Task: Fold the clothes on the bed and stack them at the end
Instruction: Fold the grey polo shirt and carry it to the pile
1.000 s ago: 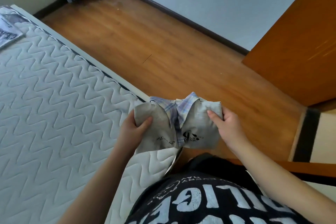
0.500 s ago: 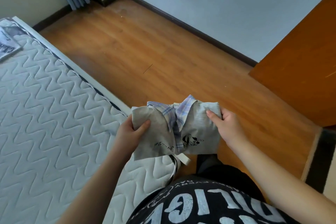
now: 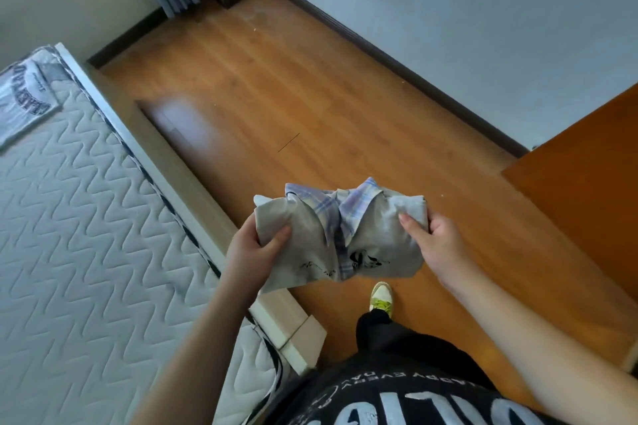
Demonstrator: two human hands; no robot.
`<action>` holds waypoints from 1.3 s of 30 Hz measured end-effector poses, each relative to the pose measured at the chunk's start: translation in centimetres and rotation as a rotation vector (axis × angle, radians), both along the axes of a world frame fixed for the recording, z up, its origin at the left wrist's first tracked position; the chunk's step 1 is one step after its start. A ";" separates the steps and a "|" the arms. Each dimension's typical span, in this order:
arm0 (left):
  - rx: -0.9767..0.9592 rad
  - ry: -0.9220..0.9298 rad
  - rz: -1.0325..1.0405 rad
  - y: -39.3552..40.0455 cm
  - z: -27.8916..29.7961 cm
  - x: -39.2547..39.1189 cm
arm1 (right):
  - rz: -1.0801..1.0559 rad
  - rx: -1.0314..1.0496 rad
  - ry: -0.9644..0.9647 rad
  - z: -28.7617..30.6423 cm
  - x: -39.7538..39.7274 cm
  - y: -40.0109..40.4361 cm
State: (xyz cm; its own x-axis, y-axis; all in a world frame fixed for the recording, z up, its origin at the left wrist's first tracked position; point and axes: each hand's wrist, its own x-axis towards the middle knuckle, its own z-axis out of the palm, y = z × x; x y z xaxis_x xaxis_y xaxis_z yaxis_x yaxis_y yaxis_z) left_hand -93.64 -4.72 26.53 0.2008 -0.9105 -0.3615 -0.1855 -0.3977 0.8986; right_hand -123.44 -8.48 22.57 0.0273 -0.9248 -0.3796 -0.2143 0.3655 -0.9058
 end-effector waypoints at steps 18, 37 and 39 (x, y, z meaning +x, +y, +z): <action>-0.050 0.098 0.235 -6.2 0.4 3.6 | 0.230 -0.006 -0.019 2.5 5.1 -12.9; -0.146 0.148 0.333 -17.9 0.9 27.1 | 0.376 -0.116 -0.023 4.7 29.1 -29.7; -0.139 0.143 0.336 -20.2 0.5 28.2 | 0.392 -0.127 -0.025 4.6 30.6 -32.2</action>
State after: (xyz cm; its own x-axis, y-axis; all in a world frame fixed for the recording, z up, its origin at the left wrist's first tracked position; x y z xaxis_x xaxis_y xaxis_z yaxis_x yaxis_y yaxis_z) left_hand -65.40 -24.90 27.07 0.4529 -0.8447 -0.2851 0.0656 -0.2873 0.9556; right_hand -92.80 -40.68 27.18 0.3944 -0.8820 -0.2580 -0.2927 0.1456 -0.9451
